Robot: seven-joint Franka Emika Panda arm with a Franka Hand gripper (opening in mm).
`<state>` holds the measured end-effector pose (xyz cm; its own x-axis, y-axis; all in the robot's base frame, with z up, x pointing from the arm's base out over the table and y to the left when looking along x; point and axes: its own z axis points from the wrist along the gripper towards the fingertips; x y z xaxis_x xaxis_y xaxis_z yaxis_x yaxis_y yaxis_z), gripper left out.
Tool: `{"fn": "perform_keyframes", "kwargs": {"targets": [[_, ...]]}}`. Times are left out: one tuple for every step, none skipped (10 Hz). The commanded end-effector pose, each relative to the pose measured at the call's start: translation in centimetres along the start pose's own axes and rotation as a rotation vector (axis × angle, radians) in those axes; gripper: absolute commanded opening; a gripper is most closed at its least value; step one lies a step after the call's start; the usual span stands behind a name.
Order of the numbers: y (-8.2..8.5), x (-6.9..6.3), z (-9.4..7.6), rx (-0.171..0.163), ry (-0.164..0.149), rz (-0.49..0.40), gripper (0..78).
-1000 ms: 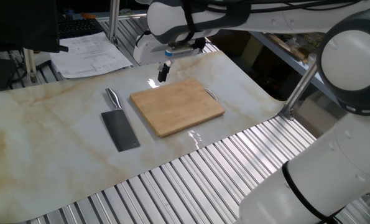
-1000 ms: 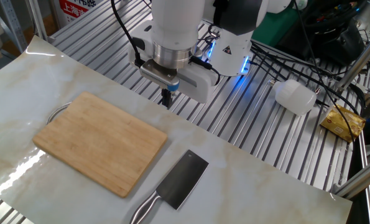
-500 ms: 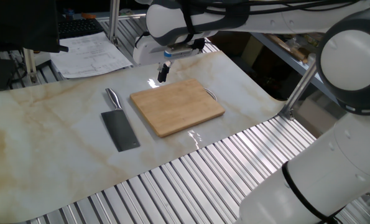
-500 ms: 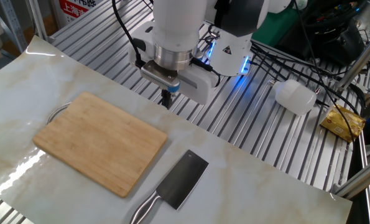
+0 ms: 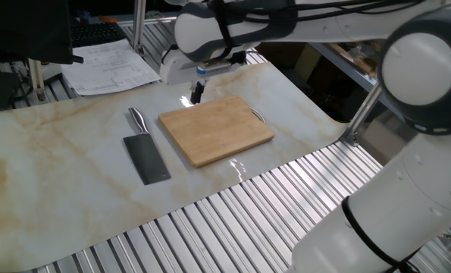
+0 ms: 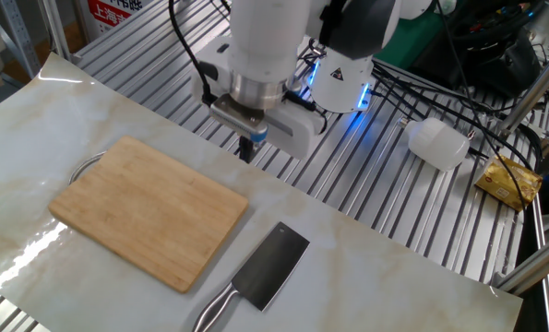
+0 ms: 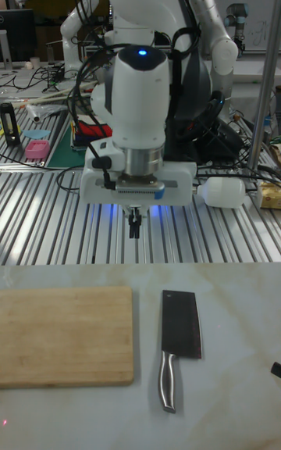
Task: Put the knife on the cutting board
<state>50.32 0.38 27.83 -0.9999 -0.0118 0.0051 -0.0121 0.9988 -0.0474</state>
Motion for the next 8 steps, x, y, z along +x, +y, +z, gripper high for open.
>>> {"fn": "perform_keyframes", "kwargs": {"targets": [[0.4,-0.5,1.4,0.001,0.037,-0.020,0.0],[0.5,-0.6,2.0,0.000,0.041,-0.022,0.0],[0.6,-0.6,2.5,-0.001,0.042,-0.024,0.0],[0.7,-0.7,2.9,0.000,0.043,-0.024,0.0],[0.8,-0.7,3.3,-0.001,0.053,-0.016,0.0],[0.8,-0.7,3.6,-0.012,0.058,-0.008,0.0],[0.9,-0.7,3.7,-0.023,0.055,-0.004,0.0],[0.9,-0.8,3.9,-0.031,0.055,-0.003,0.0]]}}
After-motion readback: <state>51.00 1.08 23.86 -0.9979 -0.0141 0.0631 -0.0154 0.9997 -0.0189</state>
